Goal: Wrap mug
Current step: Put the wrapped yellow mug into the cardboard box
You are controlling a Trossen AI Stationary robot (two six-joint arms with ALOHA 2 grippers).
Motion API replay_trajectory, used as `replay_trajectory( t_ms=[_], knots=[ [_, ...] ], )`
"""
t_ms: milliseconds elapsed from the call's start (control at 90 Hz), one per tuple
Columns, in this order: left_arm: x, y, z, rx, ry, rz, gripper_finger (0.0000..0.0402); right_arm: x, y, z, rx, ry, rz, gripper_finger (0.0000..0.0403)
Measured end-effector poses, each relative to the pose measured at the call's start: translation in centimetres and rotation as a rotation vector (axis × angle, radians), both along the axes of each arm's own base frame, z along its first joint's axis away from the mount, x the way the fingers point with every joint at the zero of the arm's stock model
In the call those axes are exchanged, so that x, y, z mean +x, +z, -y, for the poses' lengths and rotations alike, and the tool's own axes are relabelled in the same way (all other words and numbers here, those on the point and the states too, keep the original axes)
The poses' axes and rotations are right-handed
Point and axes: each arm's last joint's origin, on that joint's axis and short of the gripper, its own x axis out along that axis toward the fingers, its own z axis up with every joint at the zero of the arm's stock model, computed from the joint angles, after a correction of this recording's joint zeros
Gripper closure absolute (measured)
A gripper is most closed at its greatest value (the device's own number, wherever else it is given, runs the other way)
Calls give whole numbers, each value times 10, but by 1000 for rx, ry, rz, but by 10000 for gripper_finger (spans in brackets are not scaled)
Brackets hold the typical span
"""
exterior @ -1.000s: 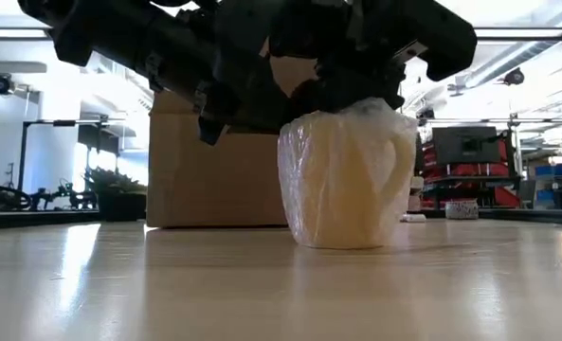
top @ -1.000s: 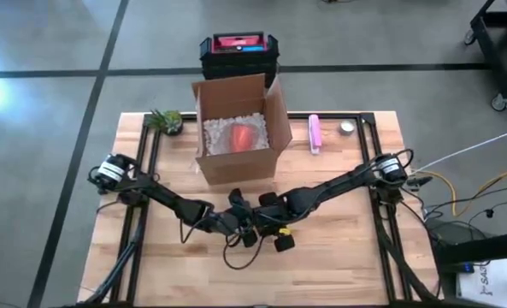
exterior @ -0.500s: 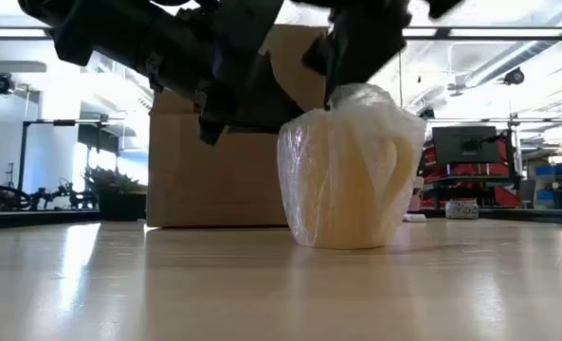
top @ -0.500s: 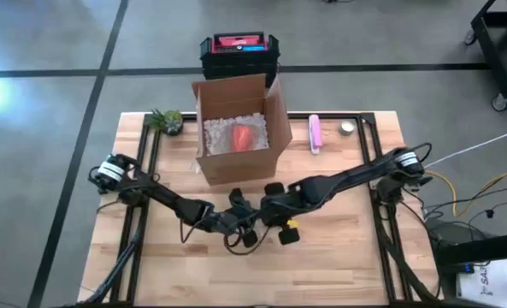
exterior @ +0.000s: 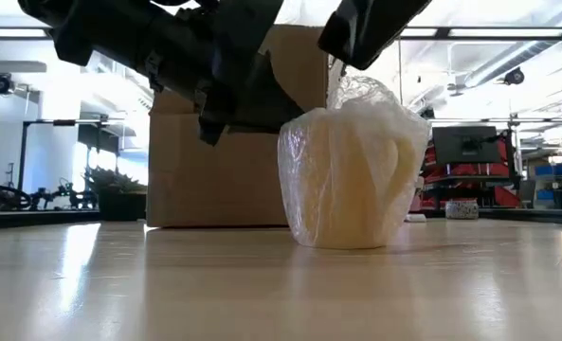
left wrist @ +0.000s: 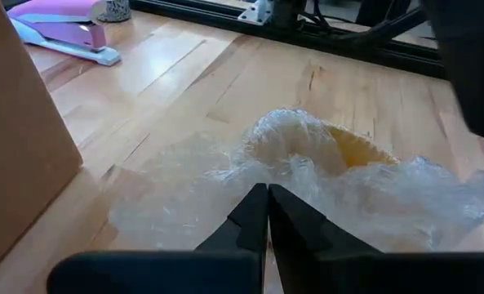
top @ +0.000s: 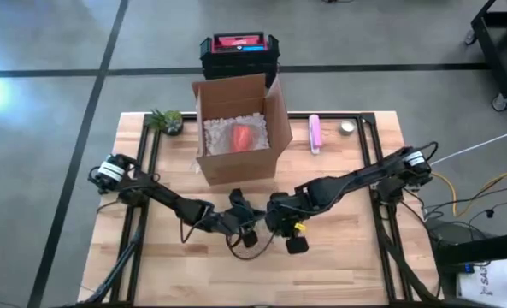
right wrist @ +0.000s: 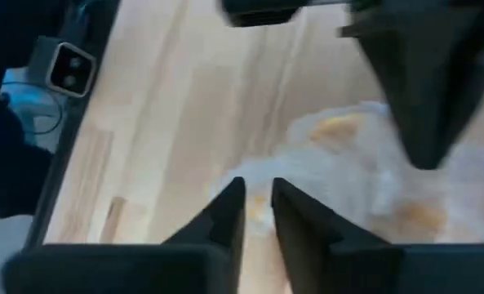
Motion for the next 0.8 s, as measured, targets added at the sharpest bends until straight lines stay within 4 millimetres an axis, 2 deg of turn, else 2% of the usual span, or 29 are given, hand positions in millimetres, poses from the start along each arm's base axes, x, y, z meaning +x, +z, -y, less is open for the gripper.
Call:
replay_trajectory(
  t_ms=[167,311,433,644,800],
  knots=[
    [0,0,0,0,0,0,402,-1,-1,-10,-110,5,71,254],
    [0,0,0,0,1,0,402,0,-1,-9,-143,-16,81,222],
    [0,0,0,1,1,0,402,1,-11,-14,-137,-8,42,220],
    [0,0,0,1,1,0,402,6,-36,-24,-150,24,-16,240],
    [0,0,0,1,1,0,402,8,-42,-24,-184,21,-17,253]
  ],
)
